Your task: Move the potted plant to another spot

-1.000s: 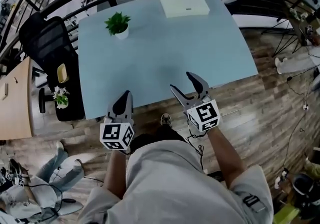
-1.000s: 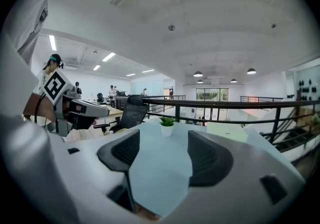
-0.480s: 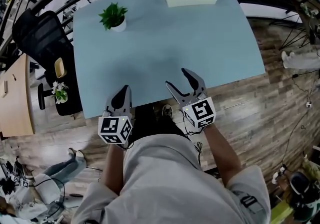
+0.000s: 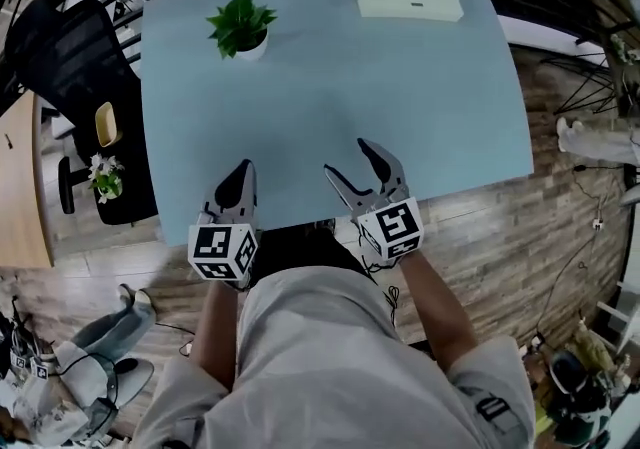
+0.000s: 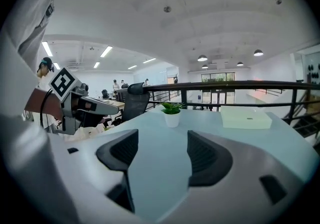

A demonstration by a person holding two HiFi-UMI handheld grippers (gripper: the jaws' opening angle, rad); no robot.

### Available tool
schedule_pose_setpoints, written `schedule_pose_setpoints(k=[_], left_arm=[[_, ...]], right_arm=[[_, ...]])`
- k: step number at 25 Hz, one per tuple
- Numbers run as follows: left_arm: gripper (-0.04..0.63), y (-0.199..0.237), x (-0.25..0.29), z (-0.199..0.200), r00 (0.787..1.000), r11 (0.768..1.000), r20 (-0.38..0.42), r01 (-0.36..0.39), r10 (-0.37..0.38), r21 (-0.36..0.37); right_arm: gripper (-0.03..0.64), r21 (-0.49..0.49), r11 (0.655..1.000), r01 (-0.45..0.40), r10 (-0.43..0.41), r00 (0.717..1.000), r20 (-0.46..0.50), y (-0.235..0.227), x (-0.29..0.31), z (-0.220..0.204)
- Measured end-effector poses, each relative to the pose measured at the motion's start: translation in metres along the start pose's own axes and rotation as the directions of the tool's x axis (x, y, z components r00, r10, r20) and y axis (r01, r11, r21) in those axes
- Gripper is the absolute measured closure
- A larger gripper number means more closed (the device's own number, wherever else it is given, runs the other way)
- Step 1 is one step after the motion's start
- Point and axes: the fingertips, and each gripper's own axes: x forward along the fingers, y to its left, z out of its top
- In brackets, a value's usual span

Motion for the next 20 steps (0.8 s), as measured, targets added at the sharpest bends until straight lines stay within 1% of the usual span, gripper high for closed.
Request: schedule_pose_setpoints(k=[8,13,20], left_arm=[[0.583,0.052,0.030,-0.013,0.999,0.999,-0.045,-0.014,0.012,-0.050],[0.583,0.080,0.051,-0.023,0.997,0.998,-0.075,-0.004,0.000,-0.059],[0.583,0.113,0.078,-0.036,0.994,0.995,-0.108,0.018,-0.029,-0.096]], right_arm=[[0.296,0.021,0.999,-0.040,0.042,0.995,-0.091,0.005,0.063,-0.018],[0.296,0.026,0.999,-0.035,0.037,0.993,-0.116,0.002,0.104,-0.018],[0.296,0.011,1.000,-0.025,0.026,0.991,-0.134,-0.006,0.161,-0.017]])
